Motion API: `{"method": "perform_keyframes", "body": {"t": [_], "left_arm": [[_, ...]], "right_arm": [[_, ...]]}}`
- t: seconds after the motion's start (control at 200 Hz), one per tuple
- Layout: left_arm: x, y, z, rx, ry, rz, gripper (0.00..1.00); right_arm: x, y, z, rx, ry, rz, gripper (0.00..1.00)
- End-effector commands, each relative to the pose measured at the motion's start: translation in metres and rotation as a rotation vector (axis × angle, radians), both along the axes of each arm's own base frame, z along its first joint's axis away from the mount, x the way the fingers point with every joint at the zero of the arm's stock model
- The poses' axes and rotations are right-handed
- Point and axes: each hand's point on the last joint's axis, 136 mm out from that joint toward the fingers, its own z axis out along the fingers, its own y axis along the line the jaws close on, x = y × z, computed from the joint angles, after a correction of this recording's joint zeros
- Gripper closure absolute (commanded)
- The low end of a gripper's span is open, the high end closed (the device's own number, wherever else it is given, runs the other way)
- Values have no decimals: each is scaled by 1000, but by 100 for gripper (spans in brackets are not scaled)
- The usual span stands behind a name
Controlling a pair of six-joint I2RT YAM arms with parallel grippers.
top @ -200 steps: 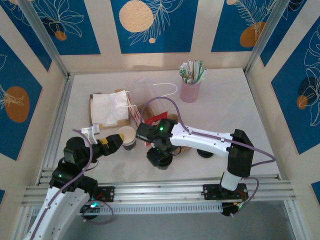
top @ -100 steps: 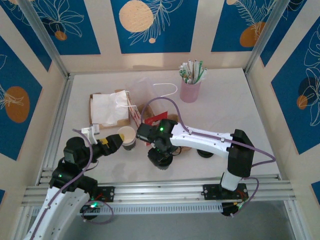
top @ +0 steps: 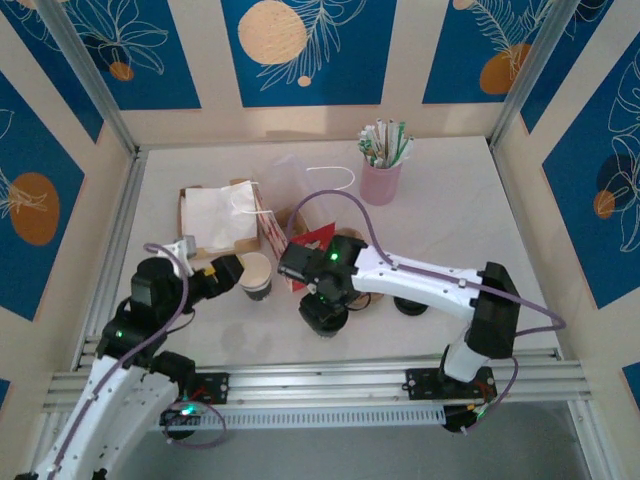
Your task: Pack the takeout coffee
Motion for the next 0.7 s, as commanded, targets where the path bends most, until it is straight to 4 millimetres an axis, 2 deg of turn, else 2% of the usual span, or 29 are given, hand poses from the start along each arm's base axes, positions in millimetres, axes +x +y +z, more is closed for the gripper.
{"method": "perform_keyframes", "body": {"t": [0.0, 0.07, 0.155, 0.27, 0.275, 0.28, 0.34, 0.445, 0.57, 0.695], "left_arm": [[24, 16, 9, 121, -2, 80, 0], [44, 14, 11, 143, 22, 81, 0], [72, 11, 20, 133, 42, 67, 6], [115, 18, 34, 130, 67, 66, 28], [117, 19, 30, 134, 81, 66, 29], [118, 19, 37, 132, 66, 66, 30], [142, 28, 34, 147, 103, 75, 40], [185, 35, 44, 134, 99, 59, 46], [237, 18, 58, 109, 39, -56, 51], [285, -10, 54, 43, 32, -209, 60]], "right_arm": [[-6, -8, 24, 66, 9, -19, 30], [-7, -12, 31, 88, 5, -25, 30], [-9, -20, 40, 109, -5, -38, 30], [-10, -30, 48, 145, -8, -60, 30], [-10, -31, 49, 148, -8, -61, 30], [-10, -31, 49, 152, -10, -61, 30], [-11, -36, 53, 172, -9, -73, 30], [-11, -41, 57, 200, -11, -85, 30], [-11, -46, 58, 211, -14, -93, 30], [-12, -49, 60, 223, -12, -101, 31]]}}
